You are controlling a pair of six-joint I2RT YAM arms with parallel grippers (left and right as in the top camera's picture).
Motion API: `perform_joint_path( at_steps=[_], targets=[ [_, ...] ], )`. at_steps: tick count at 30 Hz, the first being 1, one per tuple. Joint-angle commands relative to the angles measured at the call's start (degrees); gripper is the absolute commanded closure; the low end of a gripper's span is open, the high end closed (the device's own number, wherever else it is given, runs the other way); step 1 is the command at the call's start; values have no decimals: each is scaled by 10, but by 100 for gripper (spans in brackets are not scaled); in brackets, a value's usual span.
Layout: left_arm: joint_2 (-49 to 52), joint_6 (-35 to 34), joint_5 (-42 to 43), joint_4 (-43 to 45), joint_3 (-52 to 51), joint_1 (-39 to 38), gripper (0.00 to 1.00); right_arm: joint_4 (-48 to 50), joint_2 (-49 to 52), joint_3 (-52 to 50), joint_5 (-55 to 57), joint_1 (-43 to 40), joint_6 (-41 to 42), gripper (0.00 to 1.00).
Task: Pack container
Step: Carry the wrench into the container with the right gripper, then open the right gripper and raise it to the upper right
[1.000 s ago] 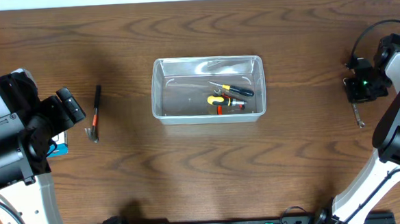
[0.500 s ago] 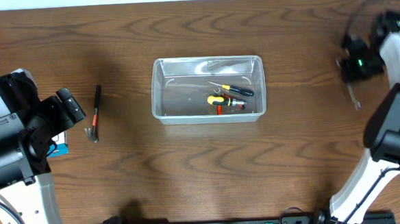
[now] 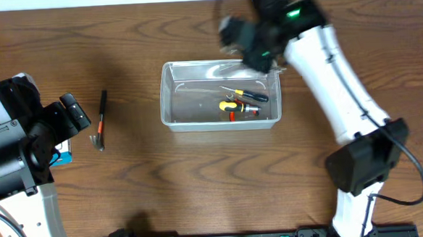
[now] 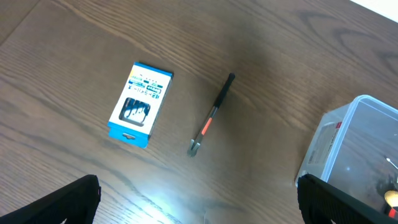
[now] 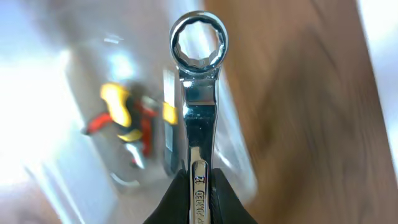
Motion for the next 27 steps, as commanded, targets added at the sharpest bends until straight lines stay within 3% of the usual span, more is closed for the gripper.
perform_joint_path(
  at_steps=[1, 12, 21, 23, 27],
  targets=[
    [2, 8, -1, -6, 10, 3, 2, -2, 30, -3, -22, 34, -103, 99],
    [2, 8, -1, -7, 10, 3, 2, 12, 168, -3, -33, 54, -109, 99],
    [2, 8, -1, -10, 10, 3, 2, 18, 186, -3, -33, 43, -103, 98],
    [2, 8, -1, -10, 10, 3, 2, 17, 186, -3, -33, 43, -93, 92],
    [2, 8, -1, -10, 10, 3, 2, 18, 186, -3, -33, 43, -85, 60]
  ],
)
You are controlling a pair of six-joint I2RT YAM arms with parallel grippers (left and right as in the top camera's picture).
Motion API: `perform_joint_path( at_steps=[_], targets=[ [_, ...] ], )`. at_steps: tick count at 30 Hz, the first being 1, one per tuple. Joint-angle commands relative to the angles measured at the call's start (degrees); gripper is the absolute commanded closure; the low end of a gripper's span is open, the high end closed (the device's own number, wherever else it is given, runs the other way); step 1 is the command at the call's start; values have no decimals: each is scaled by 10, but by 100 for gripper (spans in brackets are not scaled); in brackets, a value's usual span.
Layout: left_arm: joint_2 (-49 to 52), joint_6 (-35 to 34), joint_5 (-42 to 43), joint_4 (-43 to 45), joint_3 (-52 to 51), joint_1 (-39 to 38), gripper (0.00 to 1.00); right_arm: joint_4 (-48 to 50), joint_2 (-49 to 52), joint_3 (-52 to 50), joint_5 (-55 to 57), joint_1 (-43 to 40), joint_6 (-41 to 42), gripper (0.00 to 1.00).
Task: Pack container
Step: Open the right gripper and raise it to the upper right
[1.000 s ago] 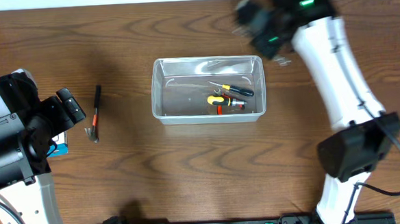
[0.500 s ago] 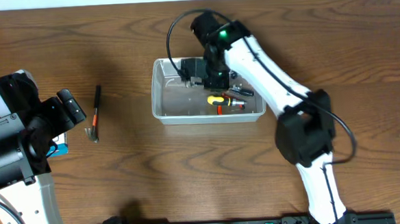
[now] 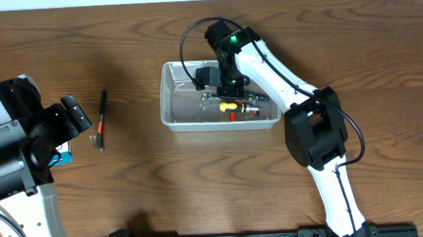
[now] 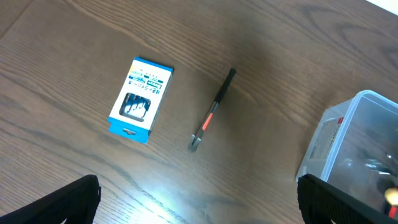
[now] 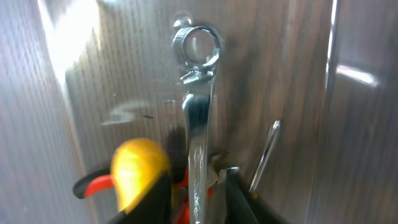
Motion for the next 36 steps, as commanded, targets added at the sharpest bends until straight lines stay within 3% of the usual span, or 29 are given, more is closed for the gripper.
perform_joint_path(
  at_steps=[1, 4, 9, 14, 17, 18, 19, 20, 26, 33, 36],
  targets=[
    [2, 8, -1, -1, 10, 3, 2, -1, -5, 3, -6, -5, 7, 56],
    [2, 8, -1, -1, 10, 3, 2, -1, -5, 3, -6, -5, 8, 50],
    [2, 8, -1, -1, 10, 3, 2, 2, -27, 4, -7, -5, 13, 51],
    [2, 9, -1, 1, 10, 3, 2, 10, -118, 9, -8, -6, 15, 50],
    [2, 8, -1, 1, 10, 3, 2, 28, -190, 16, 23, -20, 63, 48],
    [2, 8, -1, 1, 10, 3, 2, 37, -215, 16, 37, -30, 90, 43],
    [2, 8, -1, 1, 10, 3, 2, 48, -241, 16, 52, -45, 126, 26],
    [2, 8, -1, 1, 10, 3, 2, 53, -259, 16, 61, -60, 159, 1],
    [2, 82, 19, 4, 10, -17, 2, 31, -347, 16, 65, -212, 335, 1],
    [50, 246, 24, -36, 24, -99, 2, -7, -376, 16, 38, -363, 347, 1],
    [92, 250, 24, -46, 35, -101, 2, -7, -376, 13, 20, -386, 348, 1]
  ],
)
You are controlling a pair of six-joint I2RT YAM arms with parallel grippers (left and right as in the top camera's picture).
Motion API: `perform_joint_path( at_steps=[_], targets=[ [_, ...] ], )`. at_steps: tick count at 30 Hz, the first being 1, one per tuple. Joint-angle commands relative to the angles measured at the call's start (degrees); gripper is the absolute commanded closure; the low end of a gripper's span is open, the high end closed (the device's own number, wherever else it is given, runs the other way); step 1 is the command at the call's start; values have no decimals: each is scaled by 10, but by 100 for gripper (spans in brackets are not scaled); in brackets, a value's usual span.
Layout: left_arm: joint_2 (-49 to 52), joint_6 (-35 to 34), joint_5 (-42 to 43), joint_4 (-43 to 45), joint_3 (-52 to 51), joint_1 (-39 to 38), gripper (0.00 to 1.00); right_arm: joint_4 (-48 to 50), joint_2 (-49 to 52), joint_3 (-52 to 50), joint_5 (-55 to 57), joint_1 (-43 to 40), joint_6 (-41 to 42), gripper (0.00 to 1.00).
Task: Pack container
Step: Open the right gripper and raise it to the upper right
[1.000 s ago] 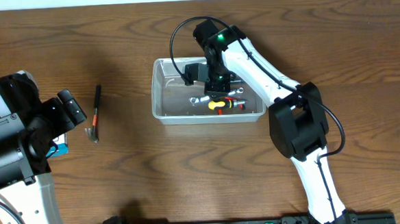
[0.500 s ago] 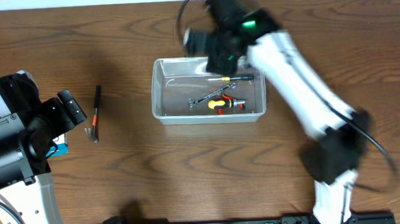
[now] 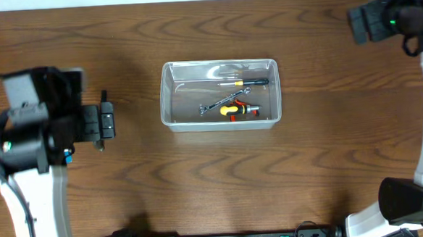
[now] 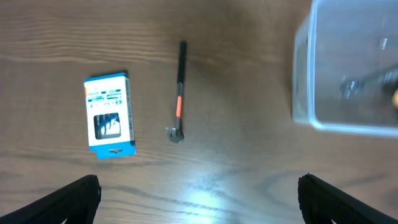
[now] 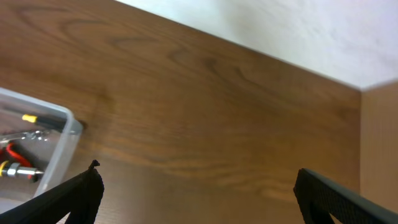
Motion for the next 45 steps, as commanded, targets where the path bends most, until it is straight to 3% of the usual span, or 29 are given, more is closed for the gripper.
perform_joint_path(
  at_steps=[1, 7, 10, 23, 45],
  targets=[
    [48, 55, 4, -3, 18, 0, 2, 0, -5, -4, -33, -16, 24, 1],
    [134, 105, -4, 11, 18, 0, 2, -2, -2, -5, -34, -13, 24, 1],
    [177, 107, -41, 18, 18, 6, 2, -2, -1, -10, -35, -13, 24, 1],
    [293, 149, -36, 36, 16, 60, 2, -1, 3, -23, -34, -13, 24, 1],
    [422, 149, -36, 122, -7, 61, 2, -1, 14, -23, -34, -14, 24, 1]
  ],
)
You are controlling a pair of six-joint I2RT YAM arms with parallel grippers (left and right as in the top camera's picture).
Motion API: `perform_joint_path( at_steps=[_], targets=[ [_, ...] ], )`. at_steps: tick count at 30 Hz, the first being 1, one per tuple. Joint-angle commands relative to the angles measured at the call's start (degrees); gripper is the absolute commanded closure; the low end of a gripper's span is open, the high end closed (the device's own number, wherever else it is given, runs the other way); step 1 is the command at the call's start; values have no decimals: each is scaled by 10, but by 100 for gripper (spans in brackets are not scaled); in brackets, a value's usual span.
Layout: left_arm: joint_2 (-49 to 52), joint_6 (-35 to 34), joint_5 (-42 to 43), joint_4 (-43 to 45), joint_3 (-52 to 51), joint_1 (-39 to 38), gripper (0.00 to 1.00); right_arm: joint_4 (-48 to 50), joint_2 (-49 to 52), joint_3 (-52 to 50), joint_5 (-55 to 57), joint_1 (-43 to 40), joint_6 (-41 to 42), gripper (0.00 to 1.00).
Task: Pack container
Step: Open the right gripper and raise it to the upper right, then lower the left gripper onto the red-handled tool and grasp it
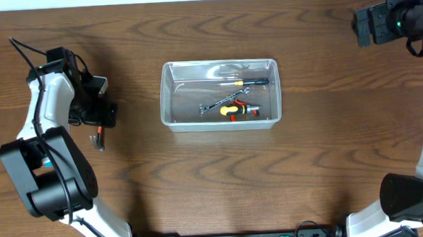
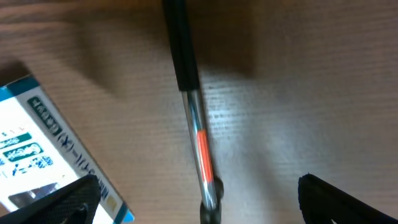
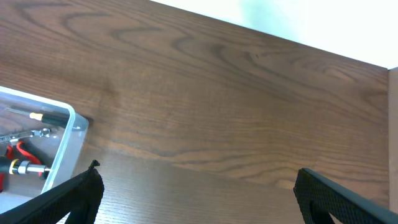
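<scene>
The clear container [image 1: 168, 99] sits mid-table and holds a silver wrench [image 1: 224, 102], a screwdriver [image 1: 249, 81] and red-and-yellow pliers [image 1: 240, 111]. Left of it a slim tool [image 2: 198, 134] with a black handle and an orange band lies on the wood. My left gripper [image 2: 199, 208] is open, low over this tool, one finger on each side; in the overhead view the left gripper [image 1: 95, 111] covers most of it. A blue box [image 2: 37, 155] lies beside it. My right gripper [image 3: 202, 205] is open and empty, high at the far right corner.
The wooden table [image 1: 222, 183] runs to a pale far edge [image 3: 261, 15]. The container's corner [image 3: 43, 140] shows at the left of the right wrist view. The left arm [image 1: 40, 106] stretches across the table's left side.
My left gripper was high over the table with tool, box and container all in view; now it is low and close over the slim tool, still open. The right gripper has barely shifted.
My right gripper was shut on the wrench above the container, then had it down inside among the other tools. Later the wrench lay in the container and the right gripper was open at the far right. The left gripper moved over the slim tool and now hangs low over it.
</scene>
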Motion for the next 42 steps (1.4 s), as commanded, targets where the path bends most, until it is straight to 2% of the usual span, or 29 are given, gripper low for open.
perform_joint_path(
  at_steps=[1, 9, 19, 35, 39, 42],
  targets=[
    [24, 5, -3, 6, -9, 2, 2, 0, 3, -4, -6, 2, 11, 1],
    [44, -4, -2, 33, -17, 2, 2, 0, 3, -4, -3, 2, 9, 1],
    [44, -12, -2, 76, -75, 2, 2, 0, 3, -4, -4, 2, 10, 1],
    [43, -37, -2, 71, -95, 2, 0, 0, 3, -4, -4, 2, 10, 1],
    [43, -39, -2, 65, -95, 2, 7, -1, 3, -4, -3, 2, 10, 1],
    [43, -39, -2, 64, -95, 2, 19, -1, 3, -4, 1, 2, 9, 1]
  ],
)
